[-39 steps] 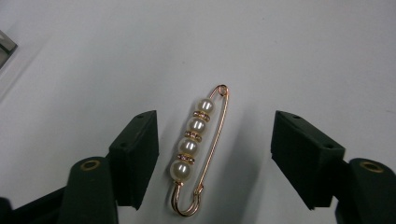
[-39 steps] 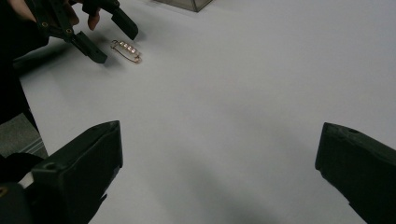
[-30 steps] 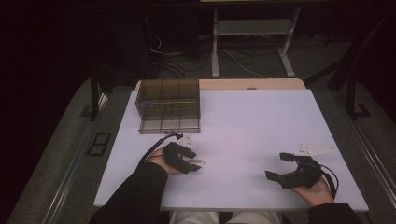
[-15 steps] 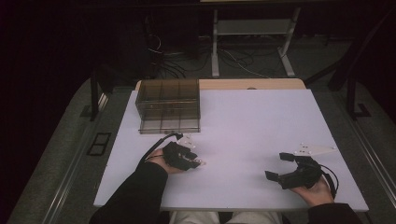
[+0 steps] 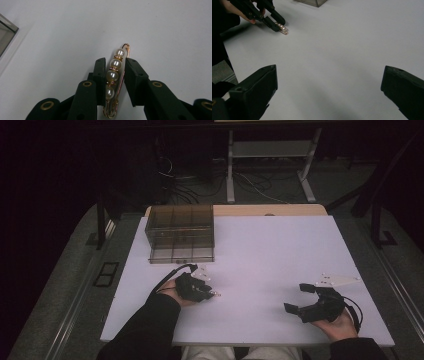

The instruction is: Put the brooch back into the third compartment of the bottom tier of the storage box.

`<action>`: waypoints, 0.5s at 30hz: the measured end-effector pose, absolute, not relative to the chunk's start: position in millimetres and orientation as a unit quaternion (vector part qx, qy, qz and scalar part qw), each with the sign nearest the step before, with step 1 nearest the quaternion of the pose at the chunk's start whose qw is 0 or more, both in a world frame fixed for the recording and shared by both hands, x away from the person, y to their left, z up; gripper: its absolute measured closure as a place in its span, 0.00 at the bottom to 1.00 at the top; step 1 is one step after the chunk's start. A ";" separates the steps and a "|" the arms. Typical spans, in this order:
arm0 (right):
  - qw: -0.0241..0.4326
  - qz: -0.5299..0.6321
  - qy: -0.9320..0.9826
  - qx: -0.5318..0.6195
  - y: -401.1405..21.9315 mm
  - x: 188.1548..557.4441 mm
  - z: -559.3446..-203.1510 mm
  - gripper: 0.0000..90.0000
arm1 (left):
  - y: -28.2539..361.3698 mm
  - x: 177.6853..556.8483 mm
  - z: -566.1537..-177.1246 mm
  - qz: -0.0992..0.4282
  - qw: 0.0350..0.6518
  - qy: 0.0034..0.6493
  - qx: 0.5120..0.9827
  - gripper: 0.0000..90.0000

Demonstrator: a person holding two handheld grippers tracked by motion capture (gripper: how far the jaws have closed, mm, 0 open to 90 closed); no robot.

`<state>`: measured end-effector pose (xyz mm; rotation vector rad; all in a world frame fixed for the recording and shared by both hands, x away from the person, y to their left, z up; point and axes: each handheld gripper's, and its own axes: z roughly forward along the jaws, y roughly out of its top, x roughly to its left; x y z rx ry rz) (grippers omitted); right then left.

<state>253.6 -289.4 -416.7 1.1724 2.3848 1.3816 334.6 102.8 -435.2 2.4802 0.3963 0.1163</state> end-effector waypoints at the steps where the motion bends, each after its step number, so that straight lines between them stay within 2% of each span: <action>1: 0.075 0.460 0.794 0.389 -289.4 253.7 -416.8 0.00 | 103.2 335.0 -434.7 0.045 0.306 0.147 0.940 0.80; 7: 0.075 0.460 0.794 0.390 -289.3 253.7 -416.8 0.00 | 104.1 335.6 -434.4 0.042 0.304 0.145 0.941 0.85; 15: 0.075 0.459 0.794 0.391 -289.3 253.8 -416.8 0.00 | 105.3 336.8 -434.0 0.037 0.302 0.148 0.941 0.87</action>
